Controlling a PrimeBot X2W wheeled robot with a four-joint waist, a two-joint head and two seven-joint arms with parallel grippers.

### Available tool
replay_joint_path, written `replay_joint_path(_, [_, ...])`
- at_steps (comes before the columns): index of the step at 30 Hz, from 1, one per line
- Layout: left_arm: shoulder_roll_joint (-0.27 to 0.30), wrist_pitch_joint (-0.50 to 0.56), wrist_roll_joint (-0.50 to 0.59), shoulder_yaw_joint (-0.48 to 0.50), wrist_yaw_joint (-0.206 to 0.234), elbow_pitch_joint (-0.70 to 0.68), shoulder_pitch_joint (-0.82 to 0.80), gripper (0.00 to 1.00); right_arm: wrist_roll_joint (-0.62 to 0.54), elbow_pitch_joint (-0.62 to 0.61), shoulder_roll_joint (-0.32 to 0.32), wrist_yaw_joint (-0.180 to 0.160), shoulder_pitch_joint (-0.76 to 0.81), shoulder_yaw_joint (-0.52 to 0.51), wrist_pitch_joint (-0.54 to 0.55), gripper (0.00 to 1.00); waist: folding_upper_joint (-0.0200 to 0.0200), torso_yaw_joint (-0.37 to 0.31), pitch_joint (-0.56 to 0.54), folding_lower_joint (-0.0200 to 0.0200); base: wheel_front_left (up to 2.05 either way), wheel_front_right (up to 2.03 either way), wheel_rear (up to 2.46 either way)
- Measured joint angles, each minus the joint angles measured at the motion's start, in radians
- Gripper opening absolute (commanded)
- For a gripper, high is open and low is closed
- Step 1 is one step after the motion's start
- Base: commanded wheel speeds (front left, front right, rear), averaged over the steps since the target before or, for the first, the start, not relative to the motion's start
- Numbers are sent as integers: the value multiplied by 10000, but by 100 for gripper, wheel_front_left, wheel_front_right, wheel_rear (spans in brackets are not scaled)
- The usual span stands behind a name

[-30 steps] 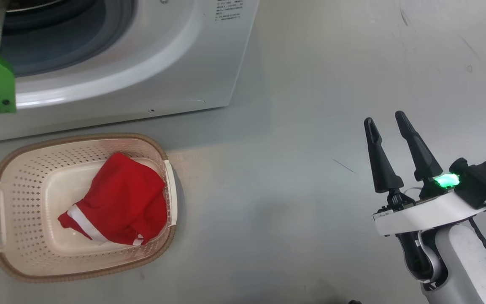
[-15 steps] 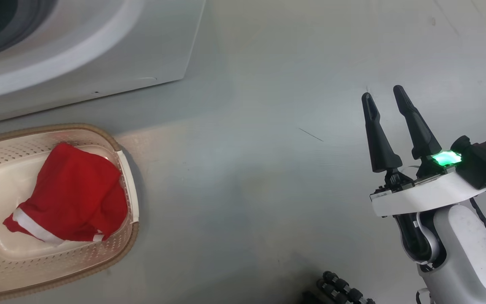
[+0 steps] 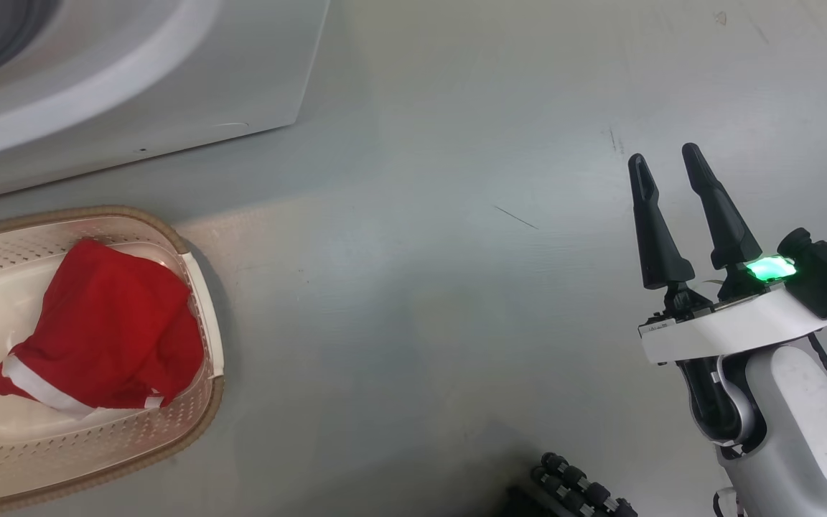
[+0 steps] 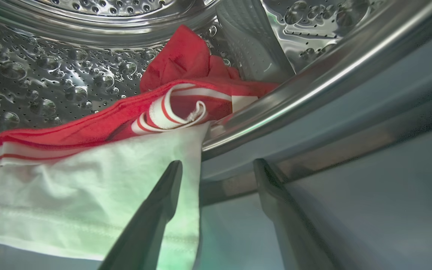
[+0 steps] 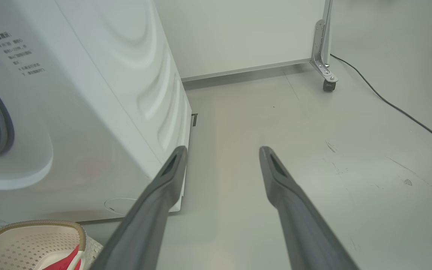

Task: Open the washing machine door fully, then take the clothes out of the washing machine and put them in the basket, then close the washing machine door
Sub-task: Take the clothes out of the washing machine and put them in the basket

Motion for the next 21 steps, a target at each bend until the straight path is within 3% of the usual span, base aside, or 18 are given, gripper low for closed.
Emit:
replay_joint_path(16, [-635, -711, -50, 332, 2, 844, -318, 100, -12, 207, -67, 0, -150, -96, 0, 100, -1, 288, -295, 1, 0, 0, 0])
replay_joint_path(21, [-522, -805, -50, 431, 88, 899, -659, 100, -13, 201, -142, 0, -150, -54, 0, 100, 0, 431, -446, 0, 0, 0, 0])
